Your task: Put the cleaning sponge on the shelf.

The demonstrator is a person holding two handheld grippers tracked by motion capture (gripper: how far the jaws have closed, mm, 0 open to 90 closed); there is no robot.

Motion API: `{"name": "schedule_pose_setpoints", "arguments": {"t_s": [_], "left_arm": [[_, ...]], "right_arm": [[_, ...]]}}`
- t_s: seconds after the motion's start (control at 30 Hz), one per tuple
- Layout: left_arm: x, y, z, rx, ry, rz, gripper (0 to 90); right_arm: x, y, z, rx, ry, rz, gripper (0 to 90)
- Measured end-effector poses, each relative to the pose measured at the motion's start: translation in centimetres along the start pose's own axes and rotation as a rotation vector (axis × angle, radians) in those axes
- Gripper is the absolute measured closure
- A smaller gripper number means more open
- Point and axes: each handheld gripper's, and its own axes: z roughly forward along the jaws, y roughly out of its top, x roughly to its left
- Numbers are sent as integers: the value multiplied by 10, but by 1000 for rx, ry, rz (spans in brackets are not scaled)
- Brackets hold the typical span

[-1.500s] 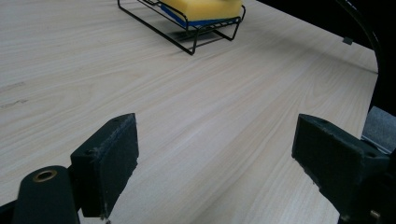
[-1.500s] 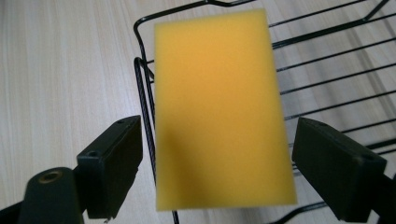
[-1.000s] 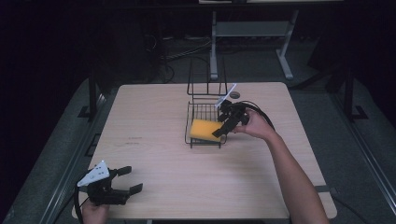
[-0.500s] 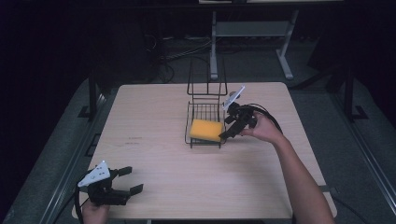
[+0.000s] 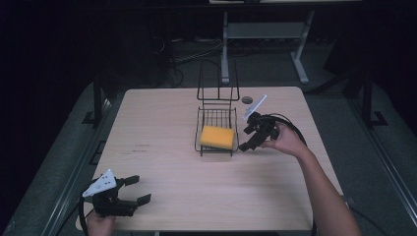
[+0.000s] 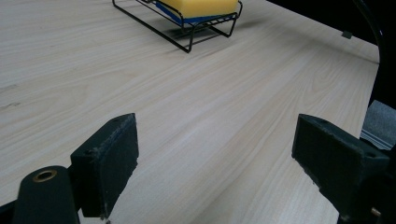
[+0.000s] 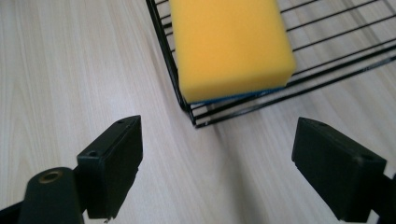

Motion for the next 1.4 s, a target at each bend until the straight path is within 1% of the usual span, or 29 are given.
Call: {"name": "schedule_pose_setpoints", "arguments": {"t_s": [0.27, 0.33, 0.37, 0.47, 0.57, 0.63, 0.8, 0.93, 0.97, 1.2, 1.27, 1.3, 1.37, 1.4], "left_arm": [[-1, 0, 1, 3, 0, 1, 140], [-1, 0, 1, 3, 0, 1, 140], [-1, 1, 0, 4, 0, 6, 140], [-1, 0, 1, 4, -1, 4, 141], [-2, 1, 2, 8, -1, 6, 140], [-2, 1, 2, 9, -2, 14, 140], [-3, 1, 2, 11, -1, 16, 141], [-3, 1, 1, 9, 2, 14, 140], [-3, 1, 1, 8, 2, 11, 140], [-3, 1, 1, 8, 1, 16, 140], [-3, 1, 1, 7, 1, 15, 140], [-3, 1, 1, 7, -1, 16, 140], [-2, 0, 2, 7, -4, 9, 141], [-2, 0, 2, 7, -4, 9, 140]], "right_arm": [[10, -19, -7, 4, -15, 3, 158], [11, -21, -8, 8, -19, 10, 159], [13, -27, -9, 6, -18, 19, 159], [16, -35, -11, 8, -26, 21, 159], [20, -43, -13, 8, -30, 33, 159], [22, -48, -14, 10, -35, 34, 159], [28, -59, -18, 8, -45, 32, 159], [32, -70, -18, 14, -53, 41, 159], [33, -73, -18, 17, -53, 50, 159], [41, -89, -18, 20, -60, 55, 160], [42, -91, -18, 22, -62, 57, 160], [44, -93, -18, 22, -65, 50, 160], [48, -98, -19, 20, -70, 57, 162], [48, -98, -19, 20, -70, 57, 162]]}}
